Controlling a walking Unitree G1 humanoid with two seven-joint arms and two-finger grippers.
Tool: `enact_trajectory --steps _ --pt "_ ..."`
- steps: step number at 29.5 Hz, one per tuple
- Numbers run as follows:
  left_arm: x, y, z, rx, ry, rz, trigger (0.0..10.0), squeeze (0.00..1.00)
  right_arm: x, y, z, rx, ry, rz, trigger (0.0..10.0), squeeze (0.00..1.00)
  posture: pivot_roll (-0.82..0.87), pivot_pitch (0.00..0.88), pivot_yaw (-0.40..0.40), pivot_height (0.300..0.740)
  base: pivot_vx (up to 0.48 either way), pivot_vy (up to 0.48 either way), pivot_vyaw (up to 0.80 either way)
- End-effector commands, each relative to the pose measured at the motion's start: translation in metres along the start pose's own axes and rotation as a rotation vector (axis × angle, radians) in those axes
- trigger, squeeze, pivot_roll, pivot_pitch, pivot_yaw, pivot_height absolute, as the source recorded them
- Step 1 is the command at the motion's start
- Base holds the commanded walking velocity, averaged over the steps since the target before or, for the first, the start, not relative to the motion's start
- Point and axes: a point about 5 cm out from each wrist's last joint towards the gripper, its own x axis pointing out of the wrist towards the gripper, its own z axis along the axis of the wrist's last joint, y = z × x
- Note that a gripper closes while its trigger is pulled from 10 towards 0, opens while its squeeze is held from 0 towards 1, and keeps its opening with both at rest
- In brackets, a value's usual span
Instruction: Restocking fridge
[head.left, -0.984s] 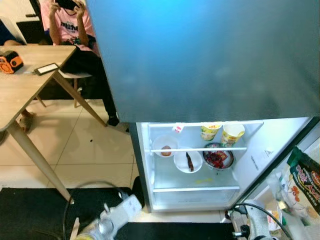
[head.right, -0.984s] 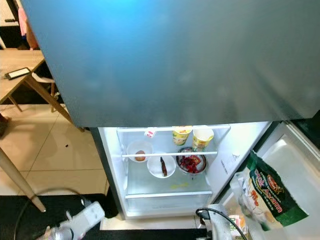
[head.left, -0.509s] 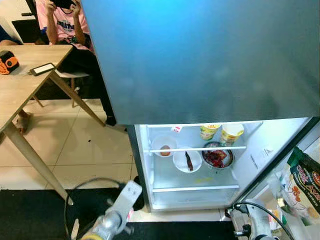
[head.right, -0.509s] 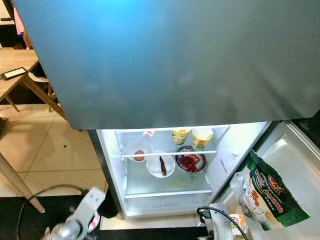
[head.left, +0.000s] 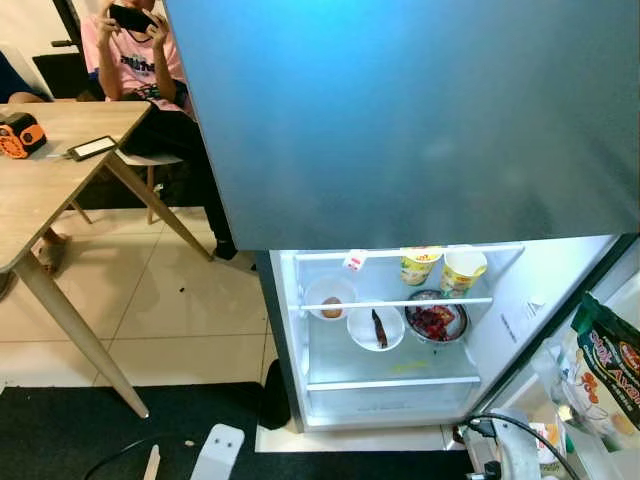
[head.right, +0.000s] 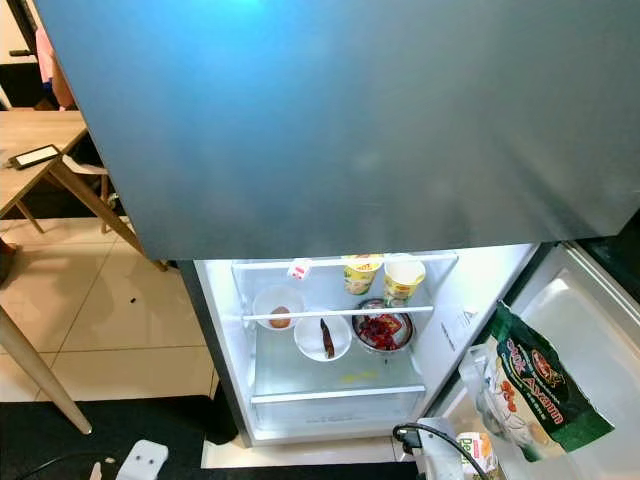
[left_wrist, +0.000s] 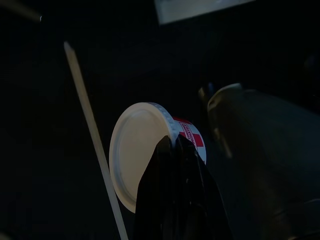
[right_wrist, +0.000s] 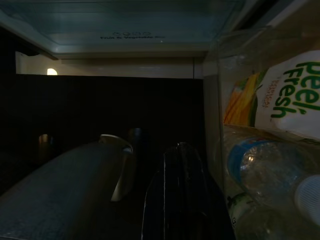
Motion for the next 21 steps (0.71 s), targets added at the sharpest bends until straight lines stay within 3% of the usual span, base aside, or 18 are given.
enact_trajectory --steps 1,14,21 --pt "-0.0021 0.0056 -0.0113 -0.009 0.043 0.014 10.0 0.0 0.0 -0.0004 0.0 0.013 -0.001 -0.006 10.0 0.0 -0.03 0.0 0.009 0.74 0.0 0.0 0.0" --pt "-0.0018 0.0031 -0.0115 -0.011 0.054 -0.003 10.0 0.0 0.0002 0.0013 -0.0011 0.013 0.0 -0.002 10.0 0.0 -0.03 0.0 0.013 0.74 0.0 0.0 0.0" --pt "-0.0018 0.0015 -0.0123 -0.006 0.057 -0.011 10.0 0.0 -0.0001 0.0 -0.0008 0.015 -0.001 -0.007 10.0 0.0 -0.03 0.0 0.013 0.74 0.249 0.0 0.0"
